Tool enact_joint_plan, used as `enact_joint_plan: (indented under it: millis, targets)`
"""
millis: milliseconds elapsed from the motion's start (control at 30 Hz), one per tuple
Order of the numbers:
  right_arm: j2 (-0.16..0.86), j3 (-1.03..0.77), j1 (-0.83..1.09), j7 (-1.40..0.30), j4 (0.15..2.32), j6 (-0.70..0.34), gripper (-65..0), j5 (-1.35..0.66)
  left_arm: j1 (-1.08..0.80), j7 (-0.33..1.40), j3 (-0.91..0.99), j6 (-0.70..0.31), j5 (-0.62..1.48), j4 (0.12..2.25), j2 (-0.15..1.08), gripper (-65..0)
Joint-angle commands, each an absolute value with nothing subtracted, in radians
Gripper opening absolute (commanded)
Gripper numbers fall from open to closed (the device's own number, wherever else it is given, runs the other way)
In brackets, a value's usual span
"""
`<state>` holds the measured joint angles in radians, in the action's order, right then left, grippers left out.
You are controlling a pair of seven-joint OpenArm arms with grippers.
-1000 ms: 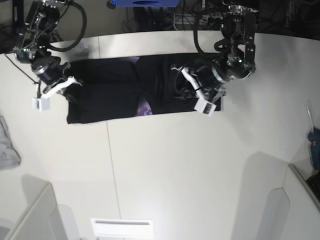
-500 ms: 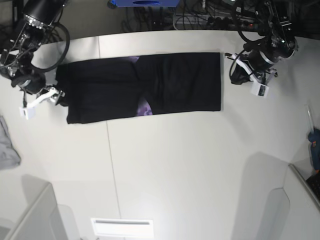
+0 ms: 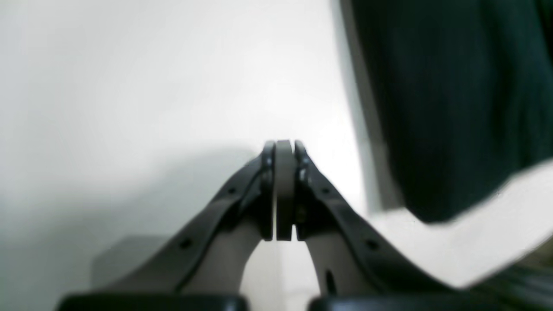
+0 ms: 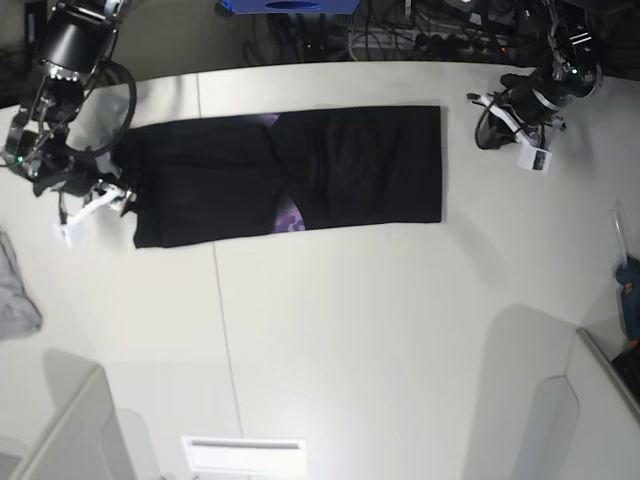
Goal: Fold the T-shirt properly
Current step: 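Open the left gripper and raise it away from the strip, then grasp the folded end with the left gripper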
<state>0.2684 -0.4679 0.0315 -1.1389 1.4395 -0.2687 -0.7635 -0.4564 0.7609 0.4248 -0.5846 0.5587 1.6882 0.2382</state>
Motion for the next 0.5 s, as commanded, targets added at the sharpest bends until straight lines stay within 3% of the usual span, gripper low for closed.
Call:
enact_joint_plan:
  millis: [0, 333, 467]
  targets:
    - [0.280, -0.453, 0.021, -1.121, 1.446, -0.271, -19.5, -0.785, -0.452, 0.716, 0.406, -0.596, 0.579, 1.687, 0.254, -65.0]
    - [0.278, -0.438, 0.085, -1.076, 1.400, -0.275, -19.5, -0.785, -0.444, 0.662, 0.349, -0.595, 0.579, 1.633, 0.252, -65.0]
    - [0.280, -0.355, 0.113, -1.075, 1.426, -0.369, -19.7, -0.785, -0.433, 0.662, 0.349, -0.595, 0.579, 1.633, 0.252, -65.0]
